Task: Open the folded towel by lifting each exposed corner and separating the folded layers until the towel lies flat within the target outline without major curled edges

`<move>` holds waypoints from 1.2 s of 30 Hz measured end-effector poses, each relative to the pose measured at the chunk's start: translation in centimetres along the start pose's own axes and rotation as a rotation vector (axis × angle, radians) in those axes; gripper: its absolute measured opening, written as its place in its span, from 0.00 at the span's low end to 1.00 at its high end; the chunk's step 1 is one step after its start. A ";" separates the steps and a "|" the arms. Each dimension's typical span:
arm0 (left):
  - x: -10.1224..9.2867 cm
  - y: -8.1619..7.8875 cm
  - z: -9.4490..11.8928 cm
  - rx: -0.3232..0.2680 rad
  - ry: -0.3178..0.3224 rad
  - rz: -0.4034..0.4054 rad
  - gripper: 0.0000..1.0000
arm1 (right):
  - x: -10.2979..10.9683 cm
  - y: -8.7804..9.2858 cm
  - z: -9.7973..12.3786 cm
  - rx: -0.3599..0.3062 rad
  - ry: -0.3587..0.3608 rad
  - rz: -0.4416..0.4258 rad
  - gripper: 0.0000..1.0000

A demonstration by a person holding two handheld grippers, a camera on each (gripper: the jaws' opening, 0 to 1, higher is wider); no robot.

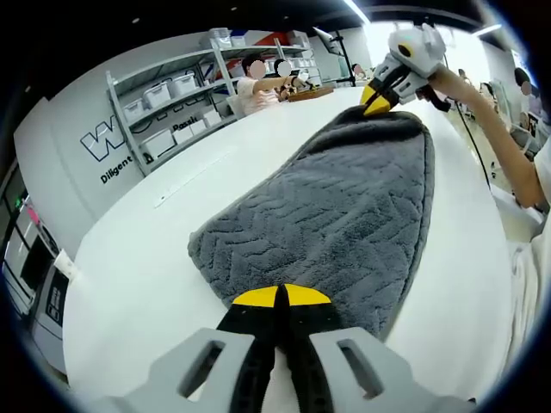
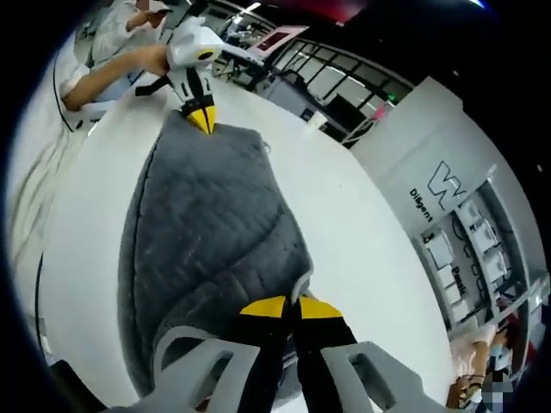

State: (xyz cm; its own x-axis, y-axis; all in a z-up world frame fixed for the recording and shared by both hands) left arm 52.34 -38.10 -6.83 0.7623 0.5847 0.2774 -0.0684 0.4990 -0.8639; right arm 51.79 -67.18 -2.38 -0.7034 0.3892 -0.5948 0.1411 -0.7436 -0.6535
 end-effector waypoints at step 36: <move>-0.5 -0.1 0.2 -0.001 -0.001 -0.002 0.00 | -0.2 1.1 -0.1 0.051 0.013 0.036 0.00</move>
State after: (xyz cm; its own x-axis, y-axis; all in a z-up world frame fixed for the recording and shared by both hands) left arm 51.84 -38.36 -6.78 0.7618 0.5844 0.2795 -0.0666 0.4998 -0.8636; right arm 52.16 -68.02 -3.07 -0.6894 0.3684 -0.6238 0.1303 -0.7840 -0.6070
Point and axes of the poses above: the point that each gripper's makers call its tool centre point, and the gripper's own axes: z roughly backward along the fingers, x roughly to its left, y roughly out of its underside, the point moved 2 cm from there along z, roughly backward along the fingers, and after that the axes turned 10 degrees about -x, right-handed, at the moved point
